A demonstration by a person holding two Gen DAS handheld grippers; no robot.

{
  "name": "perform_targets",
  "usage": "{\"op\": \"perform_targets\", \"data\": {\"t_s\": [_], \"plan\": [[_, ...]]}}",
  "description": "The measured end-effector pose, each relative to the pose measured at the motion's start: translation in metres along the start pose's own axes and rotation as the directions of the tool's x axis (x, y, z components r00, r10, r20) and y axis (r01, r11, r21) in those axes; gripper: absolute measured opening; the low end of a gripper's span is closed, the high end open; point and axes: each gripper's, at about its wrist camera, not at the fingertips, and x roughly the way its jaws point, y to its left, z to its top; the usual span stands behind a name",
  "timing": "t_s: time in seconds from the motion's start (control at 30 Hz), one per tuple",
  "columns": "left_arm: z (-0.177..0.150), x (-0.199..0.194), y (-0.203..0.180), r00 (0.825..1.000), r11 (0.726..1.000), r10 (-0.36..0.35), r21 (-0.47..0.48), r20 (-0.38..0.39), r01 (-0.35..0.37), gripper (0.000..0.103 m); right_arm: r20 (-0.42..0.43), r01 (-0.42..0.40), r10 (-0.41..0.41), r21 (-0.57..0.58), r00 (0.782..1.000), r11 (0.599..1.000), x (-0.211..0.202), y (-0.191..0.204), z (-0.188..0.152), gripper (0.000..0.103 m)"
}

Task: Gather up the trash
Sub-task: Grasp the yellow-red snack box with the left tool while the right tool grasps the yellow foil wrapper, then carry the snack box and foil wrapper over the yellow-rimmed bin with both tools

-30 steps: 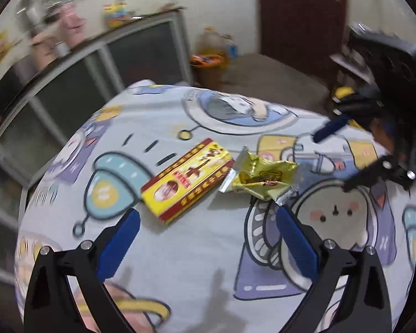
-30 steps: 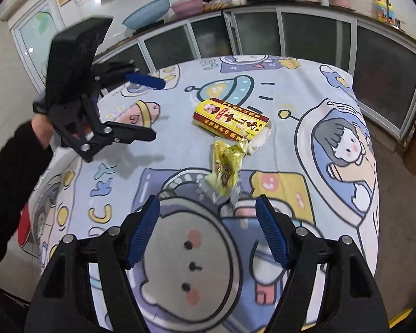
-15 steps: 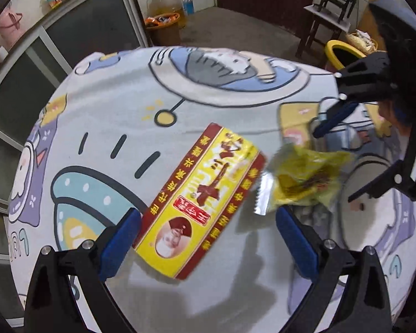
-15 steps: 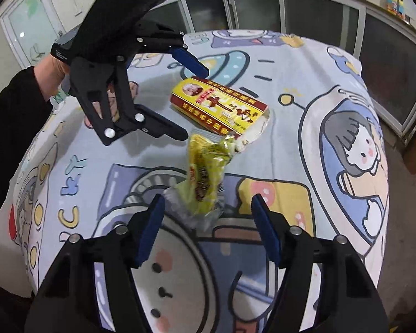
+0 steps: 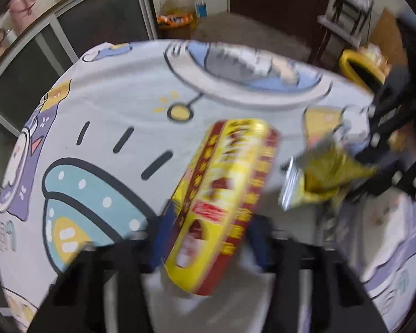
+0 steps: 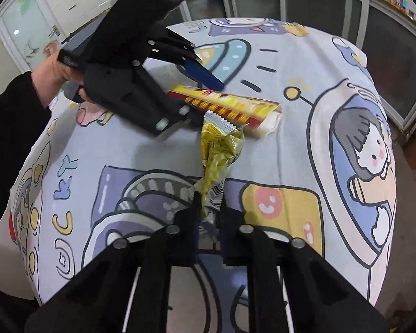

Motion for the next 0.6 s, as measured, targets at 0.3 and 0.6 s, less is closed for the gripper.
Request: {"op": "perform_targets", "data": {"t_s": [0.3, 0.6], "plan": [[-0.026, -0.047, -0.004, 0.998, 0.992, 0.048, -0.122, 0.050, -0.041, 0.019, 0.050, -0.026, 0.023, 0.045, 0.998, 0.999, -0.055, 0.003, -0.025, 0.007], [-0.066, -0.128, -0.053, 0.981, 0.977, 0.100, -0.204, 0.165, -0.065, 0.019, 0.141, -0.056, 0.042, 0.093, 0.989, 0.994, -0.120, 0.023, -0.071, 0.007]]}}
